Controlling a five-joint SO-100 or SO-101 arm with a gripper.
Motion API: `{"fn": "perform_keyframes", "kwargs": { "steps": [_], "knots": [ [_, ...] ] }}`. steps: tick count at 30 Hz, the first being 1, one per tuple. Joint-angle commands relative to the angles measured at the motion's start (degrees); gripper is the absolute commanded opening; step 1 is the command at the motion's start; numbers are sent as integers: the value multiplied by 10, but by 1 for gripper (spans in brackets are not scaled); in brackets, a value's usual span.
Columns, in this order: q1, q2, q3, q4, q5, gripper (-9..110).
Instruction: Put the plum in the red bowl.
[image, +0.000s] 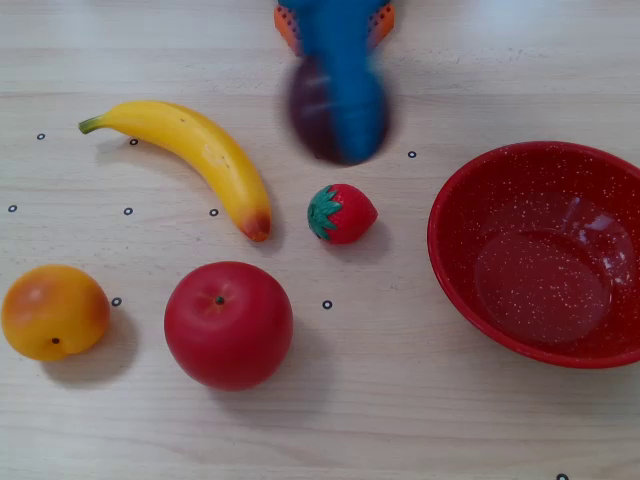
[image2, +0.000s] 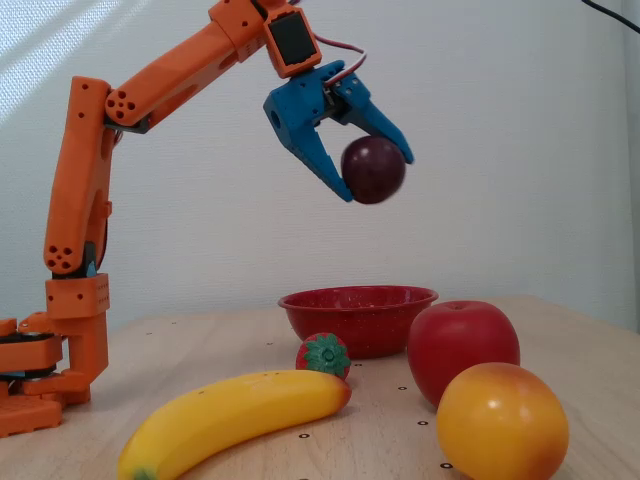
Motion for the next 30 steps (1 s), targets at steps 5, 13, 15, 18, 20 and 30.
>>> {"fn": "perform_keyframes", "kwargs": {
  "steps": [5,13,15,18,20,30],
  "knots": [
    [166,44,-69,79,-117,0],
    [242,-83,-82,47,-179,0],
    [246,-120,-93,36,-182,0],
    [248,-169,-105,17,-172,0],
    [247,-196,-109,9,-162,5],
    [238,-245,-125,-10,-157,41]
  ]
}}
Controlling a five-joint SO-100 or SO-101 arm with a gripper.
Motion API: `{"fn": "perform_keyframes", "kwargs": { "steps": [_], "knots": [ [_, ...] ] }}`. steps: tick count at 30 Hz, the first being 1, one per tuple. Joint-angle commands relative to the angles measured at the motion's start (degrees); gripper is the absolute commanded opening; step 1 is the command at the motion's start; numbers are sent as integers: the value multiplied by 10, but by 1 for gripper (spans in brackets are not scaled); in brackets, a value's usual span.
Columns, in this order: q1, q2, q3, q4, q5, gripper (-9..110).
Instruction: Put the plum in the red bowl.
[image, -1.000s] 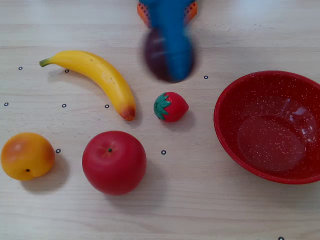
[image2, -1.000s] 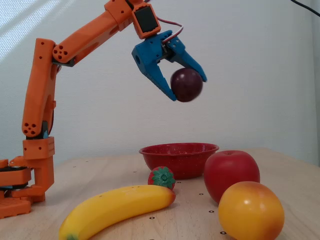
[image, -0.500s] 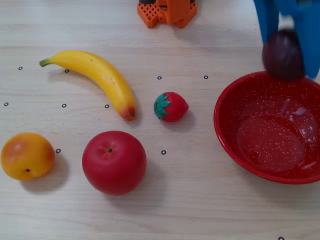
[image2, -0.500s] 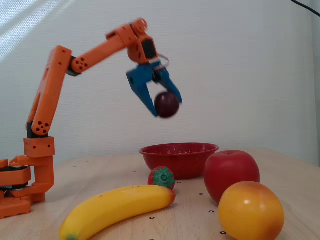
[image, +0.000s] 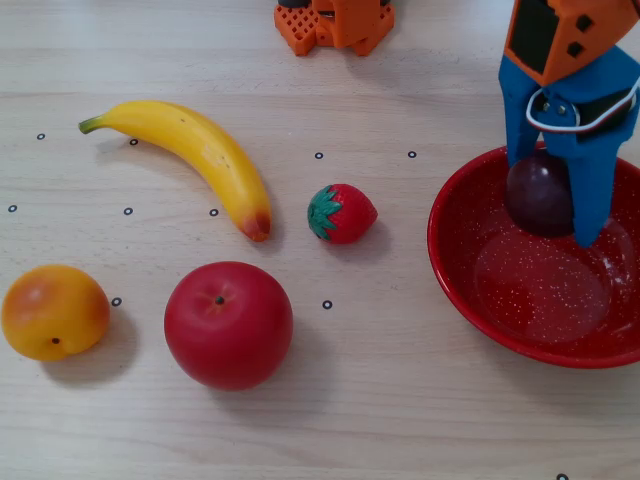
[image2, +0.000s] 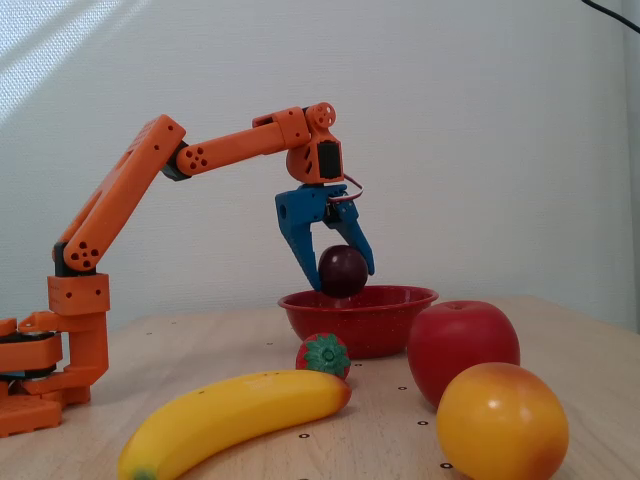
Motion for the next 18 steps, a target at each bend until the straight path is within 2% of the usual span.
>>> {"fn": "perform_keyframes", "kwargs": {
  "steps": [1,4,8,11,18],
  "knots": [
    [4,27,-54,-9,11,41],
    [4,27,-61,-16,9,45],
    [4,32,-69,-21,10,45],
    [-3,53,-72,-33,6,37],
    [-30,134,-79,-30,-16,9]
  ]
}}
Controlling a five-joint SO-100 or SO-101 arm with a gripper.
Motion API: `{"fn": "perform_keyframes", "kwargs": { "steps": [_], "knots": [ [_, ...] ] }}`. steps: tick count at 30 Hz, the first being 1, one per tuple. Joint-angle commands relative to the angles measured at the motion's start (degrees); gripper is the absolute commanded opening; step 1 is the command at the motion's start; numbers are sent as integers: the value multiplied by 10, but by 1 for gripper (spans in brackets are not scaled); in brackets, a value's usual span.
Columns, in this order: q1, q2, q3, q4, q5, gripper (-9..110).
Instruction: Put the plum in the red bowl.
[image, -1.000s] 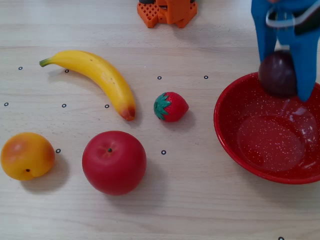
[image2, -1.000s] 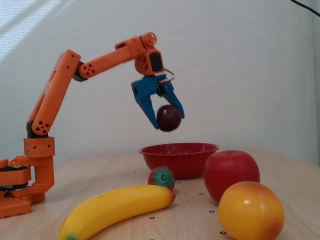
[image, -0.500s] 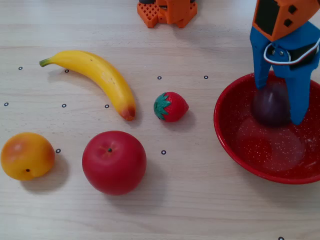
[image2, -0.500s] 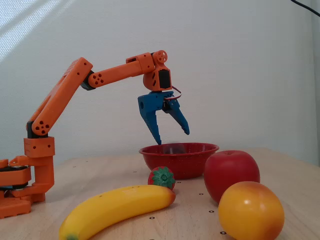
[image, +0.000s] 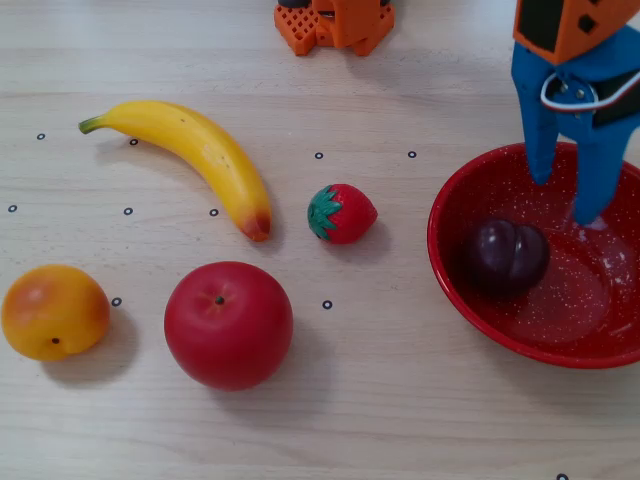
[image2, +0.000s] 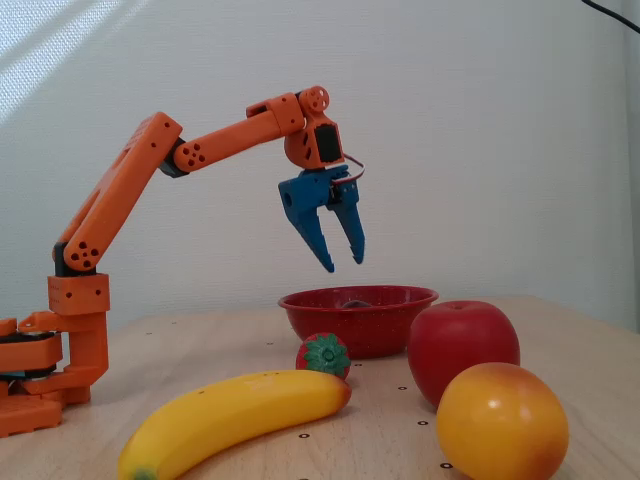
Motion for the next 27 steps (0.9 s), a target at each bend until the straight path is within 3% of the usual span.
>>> {"fn": "perform_keyframes", "kwargs": {
  "steps": [1,3,11,27],
  "knots": [
    [-29,120,-47,2,-15,5],
    [-40,147,-47,14,-23,0],
    [-96,274,9,33,-47,0],
    [-254,781,593,-150,-33,0]
  ]
}}
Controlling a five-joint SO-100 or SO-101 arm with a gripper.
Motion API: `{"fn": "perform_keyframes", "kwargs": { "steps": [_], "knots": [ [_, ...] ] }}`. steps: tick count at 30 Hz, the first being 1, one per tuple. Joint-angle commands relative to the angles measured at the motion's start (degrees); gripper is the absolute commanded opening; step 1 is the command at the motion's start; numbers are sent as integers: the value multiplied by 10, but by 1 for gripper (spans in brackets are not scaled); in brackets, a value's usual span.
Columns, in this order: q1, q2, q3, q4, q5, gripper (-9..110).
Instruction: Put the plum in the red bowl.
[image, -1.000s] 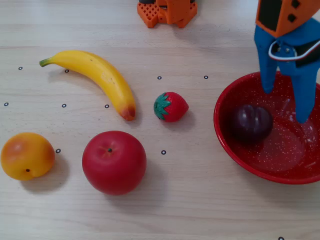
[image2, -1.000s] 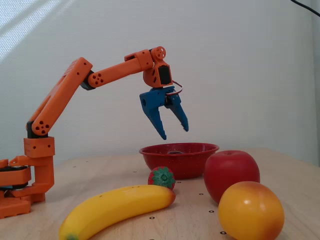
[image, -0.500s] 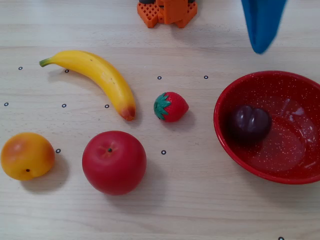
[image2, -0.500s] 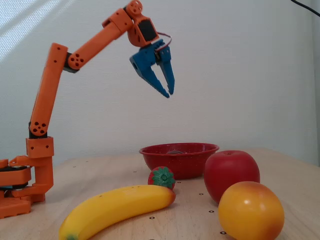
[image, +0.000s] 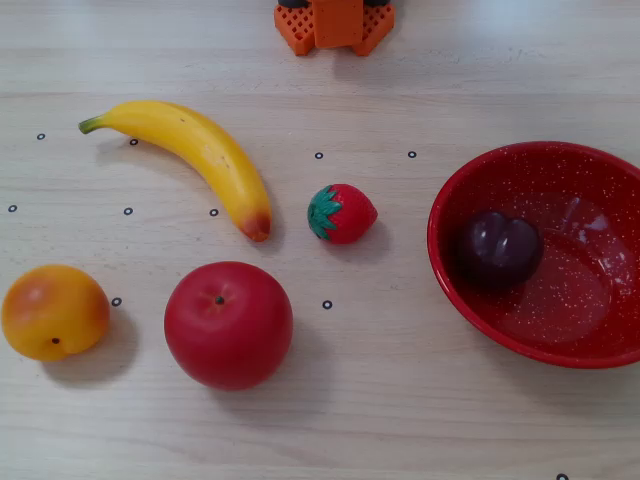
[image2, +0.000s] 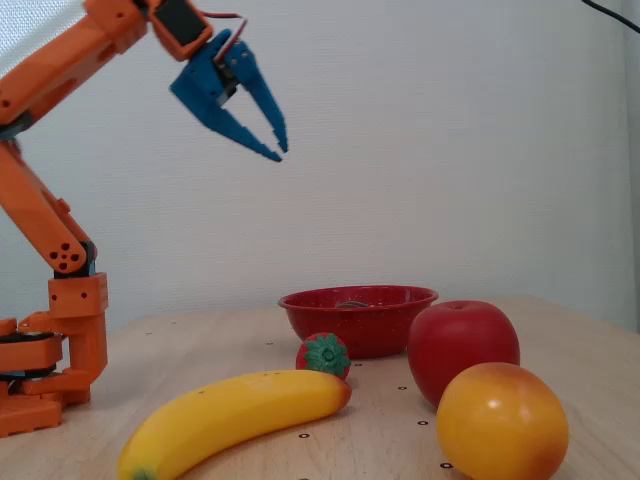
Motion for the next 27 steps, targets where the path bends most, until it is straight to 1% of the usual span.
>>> {"fn": "perform_keyframes", "kwargs": {
  "steps": [1,5,10,15,18,22,27],
  "knots": [
    [-29,97,80,-45,13,0],
    [-59,221,243,-104,32,0],
    [-70,372,426,-165,49,0],
    [-87,509,581,-205,48,0],
    [-93,566,650,-224,51,0],
    [-92,622,745,-282,47,0],
    [-91,625,834,-369,33,0]
  ]
}}
